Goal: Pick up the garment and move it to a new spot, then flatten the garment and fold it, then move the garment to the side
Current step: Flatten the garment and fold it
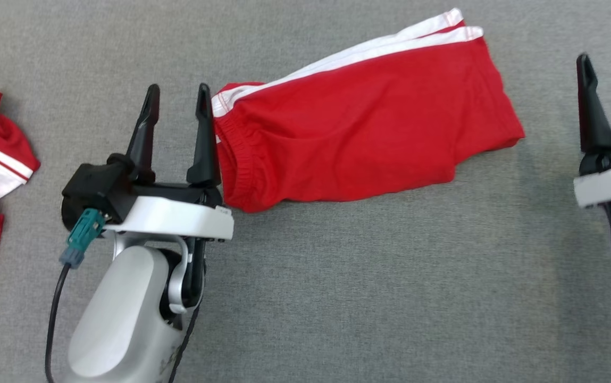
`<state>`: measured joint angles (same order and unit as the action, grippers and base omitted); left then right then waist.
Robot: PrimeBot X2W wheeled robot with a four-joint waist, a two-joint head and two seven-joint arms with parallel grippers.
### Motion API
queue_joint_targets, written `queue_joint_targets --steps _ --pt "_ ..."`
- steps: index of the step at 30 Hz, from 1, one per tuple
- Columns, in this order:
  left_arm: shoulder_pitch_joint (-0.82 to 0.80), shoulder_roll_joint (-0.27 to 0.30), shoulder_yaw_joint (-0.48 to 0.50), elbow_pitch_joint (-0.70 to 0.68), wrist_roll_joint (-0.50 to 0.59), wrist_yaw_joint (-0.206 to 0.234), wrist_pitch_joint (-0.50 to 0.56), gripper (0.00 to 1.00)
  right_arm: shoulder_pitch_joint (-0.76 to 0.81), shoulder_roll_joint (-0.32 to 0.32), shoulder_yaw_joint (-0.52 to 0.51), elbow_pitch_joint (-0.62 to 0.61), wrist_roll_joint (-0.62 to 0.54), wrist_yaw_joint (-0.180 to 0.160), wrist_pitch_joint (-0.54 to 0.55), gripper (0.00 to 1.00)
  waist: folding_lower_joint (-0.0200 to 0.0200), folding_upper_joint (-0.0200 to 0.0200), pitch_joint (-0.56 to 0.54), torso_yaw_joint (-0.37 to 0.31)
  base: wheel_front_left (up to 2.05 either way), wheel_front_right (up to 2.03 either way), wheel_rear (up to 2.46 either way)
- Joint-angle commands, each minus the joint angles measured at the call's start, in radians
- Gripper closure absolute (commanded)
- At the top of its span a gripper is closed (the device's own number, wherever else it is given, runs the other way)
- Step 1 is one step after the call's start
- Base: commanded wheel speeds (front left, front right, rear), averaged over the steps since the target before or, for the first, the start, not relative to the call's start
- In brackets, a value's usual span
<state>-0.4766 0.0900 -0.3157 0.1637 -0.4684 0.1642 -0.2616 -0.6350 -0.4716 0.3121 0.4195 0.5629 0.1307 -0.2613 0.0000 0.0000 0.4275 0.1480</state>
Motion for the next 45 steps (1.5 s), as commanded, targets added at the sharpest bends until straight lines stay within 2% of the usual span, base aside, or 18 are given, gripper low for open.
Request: queue_joint_targets --steps 1,8,19,37,45 --pt "0.030 0.014 0.021 -0.010 0.034 0.005 -0.004 0.00 0.064 0.026 -0.041 -0.037 -0.037 0.000 -0.005 0.00 0.0000 0.0000 -0.036 -0.027 0.00 0.00 0.00" --pt "0.102 0.025 0.053 0.024 0.101 0.001 -0.004 0.00 0.239 0.099 -0.115 -0.131 -0.118 0.000 -0.003 0.00 0.0000 0.0000 -0.086 -0.056 0.00 0.00 0.00" --pt "0.180 0.018 0.086 0.117 0.153 -0.021 -0.005 0.00 0.458 0.164 -0.192 -0.297 -0.222 0.000 0.055 0.00 0.0000 0.0000 -0.133 -0.085 0.00 0.00 0.00" --pt "0.168 0.000 0.088 0.151 0.180 -0.038 -0.005 0.00 0.507 0.190 -0.239 -0.393 -0.244 0.000 0.123 0.00 0.0000 0.0000 -0.138 -0.073 0.00 0.00 0.00" --pt "0.119 -0.023 0.068 0.129 0.180 -0.032 -0.005 0.00 0.435 0.148 -0.240 -0.368 -0.226 0.000 0.159 0.00 0.0000 0.0000 -0.066 -0.015 0.00 0.00 0.00"
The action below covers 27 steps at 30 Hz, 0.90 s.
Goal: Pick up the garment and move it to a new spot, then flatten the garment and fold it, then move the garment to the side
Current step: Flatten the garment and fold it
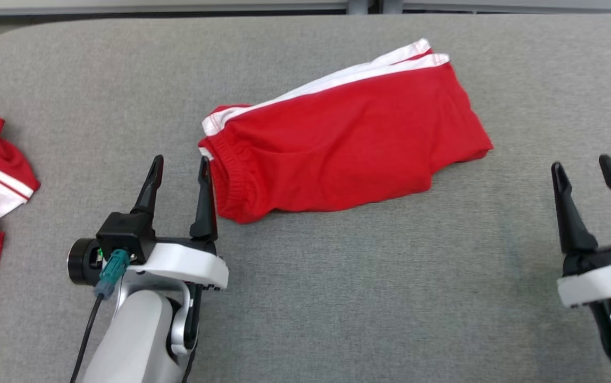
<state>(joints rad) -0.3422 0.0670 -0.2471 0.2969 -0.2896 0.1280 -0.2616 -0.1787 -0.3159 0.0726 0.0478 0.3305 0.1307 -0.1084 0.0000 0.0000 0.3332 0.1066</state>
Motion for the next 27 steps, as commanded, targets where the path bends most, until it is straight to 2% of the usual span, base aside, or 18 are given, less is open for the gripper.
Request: queue_joint_targets --steps 1,6,9,14,18,19,20,21,22,27 --pt "-0.016 0.000 0.000 -0.004 0.002 0.004 -0.005 0.00 -0.021 -0.008 0.000 0.004 0.006 0.000 0.006 0.00 0.0000 0.0000 0.028 0.027 0.00 0.00 0.00" --pt "-0.043 -0.011 -0.021 -0.044 -0.011 0.007 -0.005 0.00 -0.132 -0.062 0.030 0.092 0.027 0.000 0.031 0.00 0.0000 0.0000 0.106 0.099 0.00 0.00 0.00" --pt "-0.057 -0.014 -0.036 -0.069 -0.018 0.009 -0.005 0.00 -0.243 -0.099 0.097 0.203 0.053 0.000 0.047 0.00 0.0000 0.0000 0.153 0.140 0.00 0.00 0.00" --pt "-0.061 -0.015 -0.060 -0.087 -0.041 0.025 -0.005 0.00 -0.353 -0.103 0.193 0.368 0.094 0.000 0.068 0.00 0.0000 0.0000 0.168 0.156 0.00 0.00 0.00" --pt "-0.072 -0.015 -0.070 -0.092 -0.047 0.033 -0.005 0.00 -0.391 -0.077 0.266 0.469 0.139 0.000 0.102 0.00 0.0000 0.0000 0.166 0.153 0.00 0.00 0.00" --pt "-0.075 -0.015 -0.072 -0.094 -0.048 0.035 -0.005 0.00 -0.396 -0.070 0.281 0.481 0.153 0.000 0.111 0.08 0.0000 0.0000 0.165 0.150 0.00 0.00 0.00" --pt "-0.076 -0.015 -0.072 -0.096 -0.048 0.038 -0.005 0.00 -0.397 -0.065 0.299 0.496 0.168 0.000 0.128 0.54 0.0000 0.0000 0.162 0.146 0.00 0.00 0.00" --pt "-0.077 -0.015 -0.072 -0.097 -0.048 0.039 -0.005 0.00 -0.400 -0.063 0.315 0.505 0.179 0.001 0.135 0.95 0.0000 0.0000 0.160 0.141 0.00 0.00 0.00" --pt "-0.078 -0.014 -0.073 -0.098 -0.048 0.039 -0.005 0.00 -0.404 -0.061 0.324 0.508 0.194 0.001 0.136 1.00 0.0000 0.0000 0.158 0.136 0.00 0.00 0.00" --pt "-0.073 -0.016 -0.073 -0.103 -0.034 0.032 -0.005 0.00 -0.400 -0.067 0.359 0.495 0.231 0.001 0.082 1.00 0.0000 0.0000 0.138 0.106 0.00 0.00 0.00"
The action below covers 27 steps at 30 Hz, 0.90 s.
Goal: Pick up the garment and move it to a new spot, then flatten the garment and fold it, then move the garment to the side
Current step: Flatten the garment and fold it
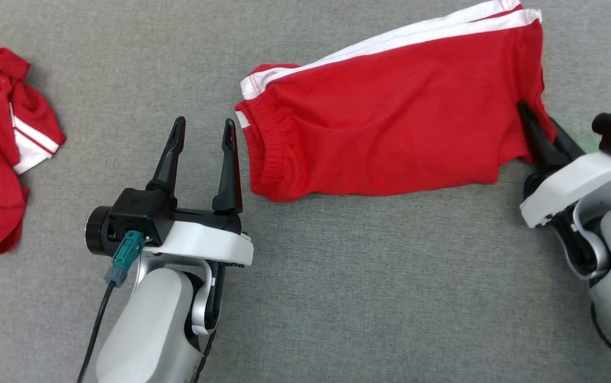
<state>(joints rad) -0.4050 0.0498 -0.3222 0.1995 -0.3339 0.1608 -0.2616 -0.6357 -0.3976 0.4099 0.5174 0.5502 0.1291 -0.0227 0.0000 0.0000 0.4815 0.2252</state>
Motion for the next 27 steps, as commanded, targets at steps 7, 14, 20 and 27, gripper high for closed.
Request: queue_joint_targets --steps 7,14,20,27 --pt "0.028 0.003 0.035 0.006 0.019 -0.010 -0.005 0.00 0.198 0.059 0.016 -0.024 0.046 0.003 -0.119 1.00 0.0000 0.0000 -0.062 -0.087 0.00 0.00 0.00" --pt "0.069 0.008 0.070 0.024 0.028 -0.030 -0.005 0.00 0.360 0.087 -0.052 -0.076 0.055 0.001 -0.167 1.00 0.0000 0.0000 -0.112 -0.140 0.00 0.00 0.00" --pt "0.091 0.009 0.076 0.031 0.037 -0.038 -0.005 0.00 0.405 0.090 -0.113 -0.101 0.045 0.001 -0.171 1.00 0.0000 0.0000 -0.135 -0.157 0.00 0.00 0.00" --pt "0.101 0.008 0.069 0.040 0.043 -0.045 -0.005 0.00 0.405 0.094 -0.158 -0.099 0.040 0.001 -0.153 1.00 0.0000 0.0000 -0.149 -0.161 0.00 0.00 0.00"
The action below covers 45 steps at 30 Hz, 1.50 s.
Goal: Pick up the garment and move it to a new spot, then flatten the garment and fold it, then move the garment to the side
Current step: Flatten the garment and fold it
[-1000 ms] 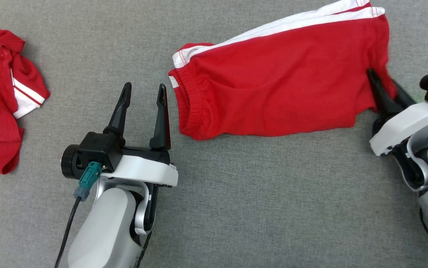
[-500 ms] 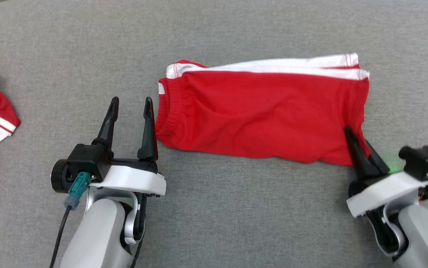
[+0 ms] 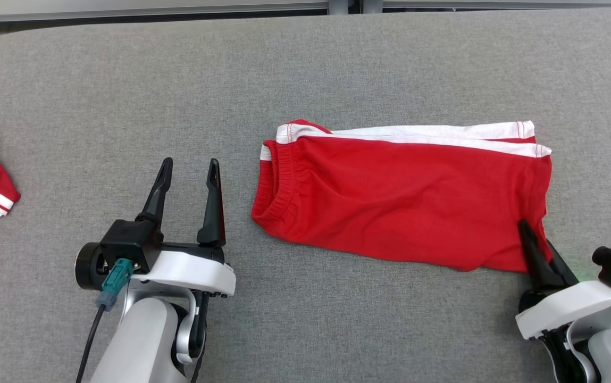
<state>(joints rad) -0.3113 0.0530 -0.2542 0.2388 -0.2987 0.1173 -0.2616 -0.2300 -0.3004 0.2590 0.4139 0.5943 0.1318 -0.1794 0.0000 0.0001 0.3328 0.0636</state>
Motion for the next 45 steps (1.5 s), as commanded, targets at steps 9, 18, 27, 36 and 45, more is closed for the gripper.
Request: queue_joint_targets --steps 9,18,27,36,45 --pt "-0.009 0.002 -0.009 0.009 0.002 -0.003 -0.005 0.00 -0.088 0.011 -0.037 -0.068 -0.063 -0.001 0.056 1.00 0.0000 -0.0001 -0.007 0.013 0.00 0.00 0.00" --pt "-0.017 0.000 -0.031 0.007 -0.019 -0.002 -0.005 0.00 -0.251 0.146 0.172 -0.245 -0.161 -0.001 0.222 1.00 0.0000 -0.0001 -0.008 0.071 0.00 0.00 0.00" --pt "-0.024 -0.001 -0.060 -0.005 -0.045 0.016 -0.005 0.00 -0.273 0.185 0.362 -0.102 -0.123 -0.001 0.243 1.00 0.0000 -0.0001 0.018 0.113 0.00 0.00 0.00" --pt "-0.029 -0.001 -0.062 -0.007 -0.048 0.027 -0.005 0.00 -0.298 0.159 0.423 -0.115 -0.091 -0.001 0.131 0.00 0.0000 -0.0001 0.024 0.103 0.00 0.00 0.00" --pt "-0.032 -0.001 -0.046 -0.013 -0.018 0.028 -0.005 0.00 -0.252 0.074 0.268 -0.234 -0.090 -0.001 -0.030 0.00 0.0000 -0.0001 0.020 0.068 0.00 0.00 0.00"
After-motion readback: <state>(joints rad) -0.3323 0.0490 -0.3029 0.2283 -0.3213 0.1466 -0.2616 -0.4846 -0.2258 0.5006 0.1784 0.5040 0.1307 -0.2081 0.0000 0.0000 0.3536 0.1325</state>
